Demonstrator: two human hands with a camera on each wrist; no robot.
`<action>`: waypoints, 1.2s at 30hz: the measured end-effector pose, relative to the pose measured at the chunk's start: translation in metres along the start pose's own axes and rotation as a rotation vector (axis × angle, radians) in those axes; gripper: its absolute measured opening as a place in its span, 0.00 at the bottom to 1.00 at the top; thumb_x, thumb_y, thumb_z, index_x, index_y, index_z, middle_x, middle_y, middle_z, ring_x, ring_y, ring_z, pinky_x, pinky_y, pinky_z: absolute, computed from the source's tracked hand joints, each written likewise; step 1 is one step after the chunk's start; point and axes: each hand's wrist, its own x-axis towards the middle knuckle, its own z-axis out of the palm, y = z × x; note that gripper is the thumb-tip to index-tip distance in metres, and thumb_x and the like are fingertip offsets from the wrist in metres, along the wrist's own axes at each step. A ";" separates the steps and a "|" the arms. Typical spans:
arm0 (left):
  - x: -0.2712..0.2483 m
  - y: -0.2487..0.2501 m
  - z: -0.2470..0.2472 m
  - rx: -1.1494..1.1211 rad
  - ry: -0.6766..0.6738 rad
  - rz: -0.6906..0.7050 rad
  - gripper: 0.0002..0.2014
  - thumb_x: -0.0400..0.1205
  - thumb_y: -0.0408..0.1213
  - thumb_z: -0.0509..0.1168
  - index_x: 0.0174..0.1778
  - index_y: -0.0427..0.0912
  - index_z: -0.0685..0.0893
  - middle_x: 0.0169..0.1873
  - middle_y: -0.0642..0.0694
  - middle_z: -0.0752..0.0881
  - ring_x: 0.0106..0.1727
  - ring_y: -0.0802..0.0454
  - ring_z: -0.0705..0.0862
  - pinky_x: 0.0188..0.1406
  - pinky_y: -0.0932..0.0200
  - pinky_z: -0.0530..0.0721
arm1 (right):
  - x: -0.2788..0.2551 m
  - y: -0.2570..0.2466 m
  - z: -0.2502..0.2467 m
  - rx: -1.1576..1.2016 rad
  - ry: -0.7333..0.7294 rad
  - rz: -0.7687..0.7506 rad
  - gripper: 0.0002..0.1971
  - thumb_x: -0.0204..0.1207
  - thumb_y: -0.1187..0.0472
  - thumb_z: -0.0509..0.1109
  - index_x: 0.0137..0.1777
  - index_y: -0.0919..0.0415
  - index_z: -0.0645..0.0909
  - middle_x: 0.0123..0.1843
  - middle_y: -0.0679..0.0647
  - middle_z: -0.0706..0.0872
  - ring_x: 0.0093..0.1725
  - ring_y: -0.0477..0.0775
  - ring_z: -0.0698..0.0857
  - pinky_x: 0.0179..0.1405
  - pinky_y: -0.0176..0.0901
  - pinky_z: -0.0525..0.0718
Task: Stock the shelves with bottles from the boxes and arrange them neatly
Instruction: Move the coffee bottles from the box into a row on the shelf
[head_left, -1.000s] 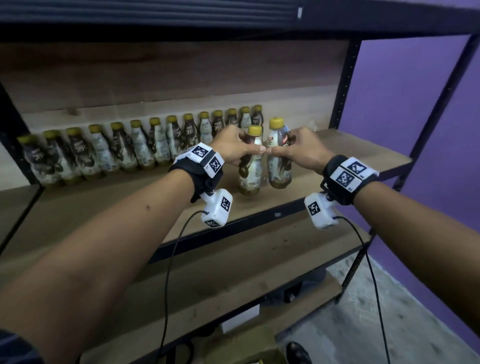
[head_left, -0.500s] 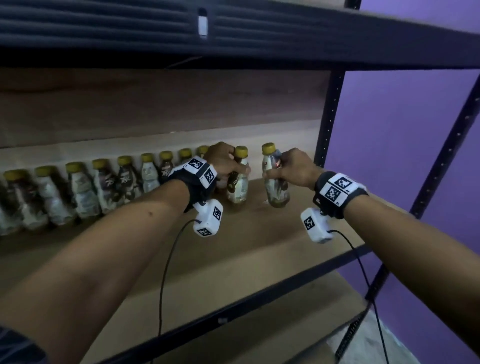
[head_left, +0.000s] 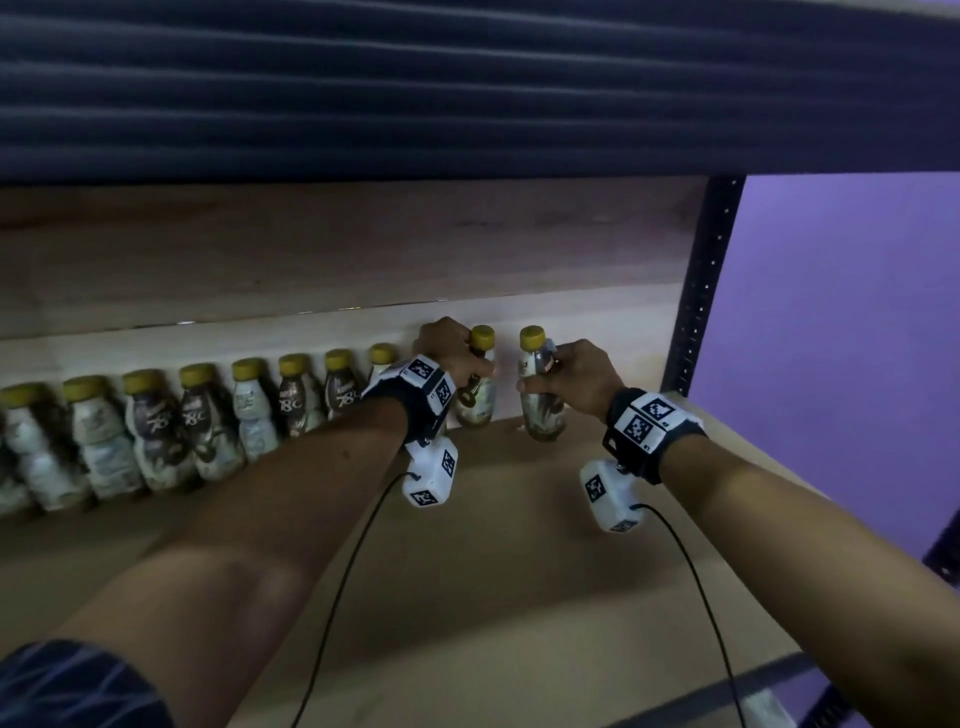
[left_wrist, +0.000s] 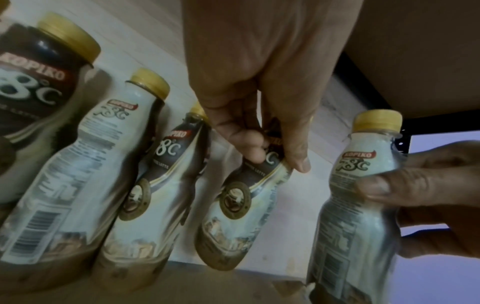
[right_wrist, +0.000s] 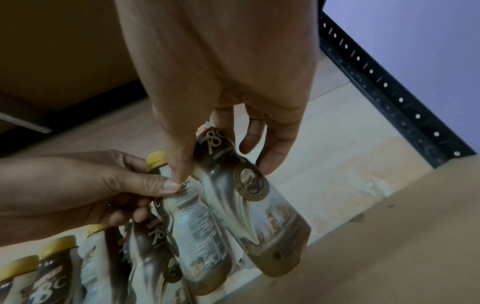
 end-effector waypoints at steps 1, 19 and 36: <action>0.003 0.000 0.001 0.009 0.004 -0.021 0.20 0.62 0.43 0.83 0.20 0.44 0.76 0.20 0.48 0.78 0.25 0.52 0.78 0.24 0.61 0.75 | 0.007 0.003 0.003 0.012 0.000 0.009 0.14 0.62 0.50 0.84 0.35 0.59 0.86 0.35 0.52 0.89 0.38 0.51 0.88 0.32 0.40 0.81; 0.021 -0.014 0.009 0.062 -0.038 -0.193 0.24 0.57 0.52 0.84 0.34 0.43 0.79 0.34 0.47 0.86 0.36 0.48 0.87 0.28 0.58 0.85 | 0.072 0.000 0.054 0.048 0.010 0.088 0.23 0.62 0.45 0.83 0.48 0.58 0.81 0.41 0.53 0.83 0.33 0.47 0.80 0.27 0.36 0.76; -0.004 -0.005 -0.002 0.112 -0.073 -0.149 0.16 0.73 0.40 0.73 0.51 0.34 0.82 0.45 0.35 0.88 0.45 0.37 0.89 0.46 0.43 0.91 | 0.046 0.000 0.066 0.093 0.005 0.064 0.16 0.69 0.52 0.81 0.54 0.58 0.86 0.50 0.56 0.88 0.53 0.58 0.87 0.47 0.41 0.80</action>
